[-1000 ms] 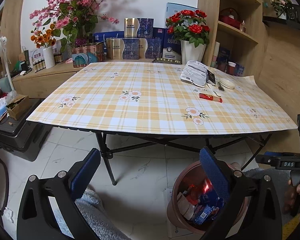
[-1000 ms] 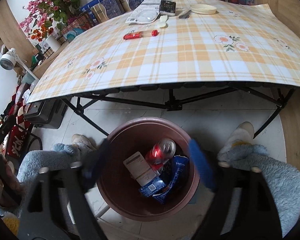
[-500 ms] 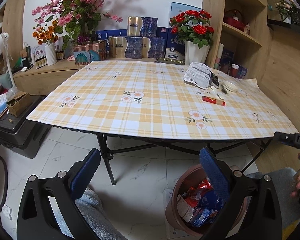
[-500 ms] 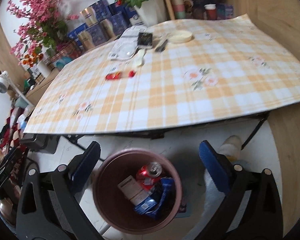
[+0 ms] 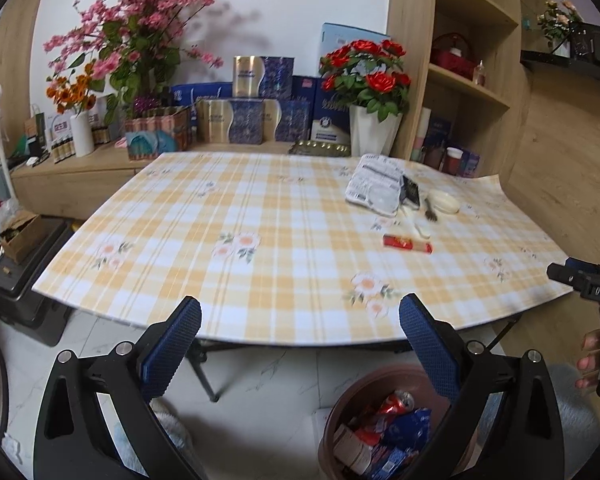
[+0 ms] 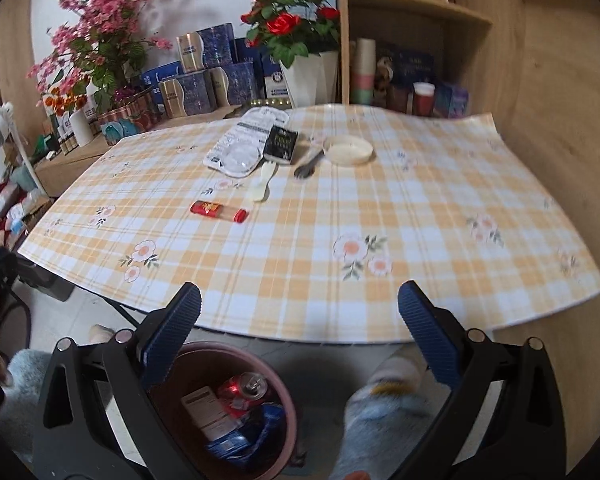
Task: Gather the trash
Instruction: 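Raise both tools back over the table, then move the right tool toward the white round lid on the table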
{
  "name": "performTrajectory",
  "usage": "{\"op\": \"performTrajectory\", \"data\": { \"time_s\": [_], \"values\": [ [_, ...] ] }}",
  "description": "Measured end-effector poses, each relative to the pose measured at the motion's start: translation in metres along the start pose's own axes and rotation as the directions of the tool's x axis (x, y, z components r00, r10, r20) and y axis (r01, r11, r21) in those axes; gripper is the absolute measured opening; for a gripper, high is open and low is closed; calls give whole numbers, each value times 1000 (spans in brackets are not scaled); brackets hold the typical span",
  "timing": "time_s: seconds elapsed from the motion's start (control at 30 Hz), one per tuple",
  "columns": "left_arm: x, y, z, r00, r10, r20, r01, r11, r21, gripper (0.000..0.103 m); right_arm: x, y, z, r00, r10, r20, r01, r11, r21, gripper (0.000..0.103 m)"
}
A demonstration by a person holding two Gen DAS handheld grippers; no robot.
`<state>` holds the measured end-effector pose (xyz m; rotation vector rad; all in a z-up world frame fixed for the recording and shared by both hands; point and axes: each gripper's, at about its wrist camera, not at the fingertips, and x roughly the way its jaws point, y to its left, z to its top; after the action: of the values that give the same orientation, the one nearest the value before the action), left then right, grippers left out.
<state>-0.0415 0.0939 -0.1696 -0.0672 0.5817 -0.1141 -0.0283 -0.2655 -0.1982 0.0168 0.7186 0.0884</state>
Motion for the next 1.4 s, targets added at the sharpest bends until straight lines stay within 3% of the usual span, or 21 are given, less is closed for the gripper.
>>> {"op": "performTrajectory", "data": {
  "time_s": [0.13, 0.4, 0.7, 0.83, 1.03, 1.4],
  "values": [
    [7, -7, 16, 1000, -26, 15, 26, 1000, 6, 97, 4, -1, 7, 1000, -4, 4, 4, 999, -38, 97],
    [31, -23, 36, 998, -66, -3, 66, 997, 27, 97, 23, -19, 22, 998, 62, -15, -62, 998, 18, 97],
    [70, -34, 50, 996, -80, -38, 81, 996, 41, 97, 76, -36, 47, 997, 11, -78, -13, 1000, -25, 97],
    [97, -38, 59, 995, -88, -55, 89, 996, 23, 97, 99, -46, 64, 998, 1, -58, -3, 1000, -30, 97],
    [134, -47, 77, 992, -106, -69, 107, 994, 15, 97, 156, -63, 105, 998, -7, -66, 5, 999, -38, 97],
    [207, -63, 107, 982, -136, -133, 138, 990, 1, 97, 285, -81, 161, 970, -58, -237, 66, 997, 27, 97]
  ]
}}
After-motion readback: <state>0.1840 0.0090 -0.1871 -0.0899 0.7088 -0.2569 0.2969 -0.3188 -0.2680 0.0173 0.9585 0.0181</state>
